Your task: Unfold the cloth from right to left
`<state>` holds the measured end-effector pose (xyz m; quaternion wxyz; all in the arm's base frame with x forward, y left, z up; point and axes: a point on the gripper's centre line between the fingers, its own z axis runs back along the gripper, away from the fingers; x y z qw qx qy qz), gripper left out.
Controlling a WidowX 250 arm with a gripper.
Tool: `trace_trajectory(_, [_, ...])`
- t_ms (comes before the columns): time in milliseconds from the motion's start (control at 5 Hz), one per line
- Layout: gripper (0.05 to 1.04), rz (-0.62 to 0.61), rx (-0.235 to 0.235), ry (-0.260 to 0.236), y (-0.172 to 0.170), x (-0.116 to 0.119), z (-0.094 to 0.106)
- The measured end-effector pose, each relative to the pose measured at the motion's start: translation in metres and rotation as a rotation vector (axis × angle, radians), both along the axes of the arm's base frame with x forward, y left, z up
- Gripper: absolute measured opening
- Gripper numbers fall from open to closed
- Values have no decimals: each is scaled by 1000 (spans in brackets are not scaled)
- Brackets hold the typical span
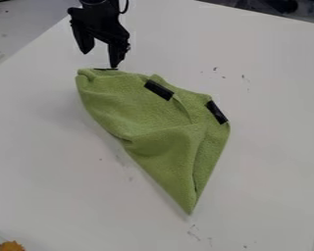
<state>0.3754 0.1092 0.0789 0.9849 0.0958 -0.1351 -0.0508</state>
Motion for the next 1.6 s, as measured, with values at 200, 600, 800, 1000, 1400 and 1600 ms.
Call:
trace_trajectory(200, [1000, 4, -11, 36, -2, -2, -14])
trace_trajectory(600, [1000, 16, 22, -47, -36, 10, -23])
trace_trajectory(800, [1000, 44, -8, -50, -58, 17, -31])
trace_trajectory(1000, [1000, 40, -52, -22, -85, 30, -39])
trace_trajectory(1400, [1000, 65, -103, 17, -97, 55, -48])
trace_trajectory(1600, [1000, 173, -83, 21, -90, 48, -54])
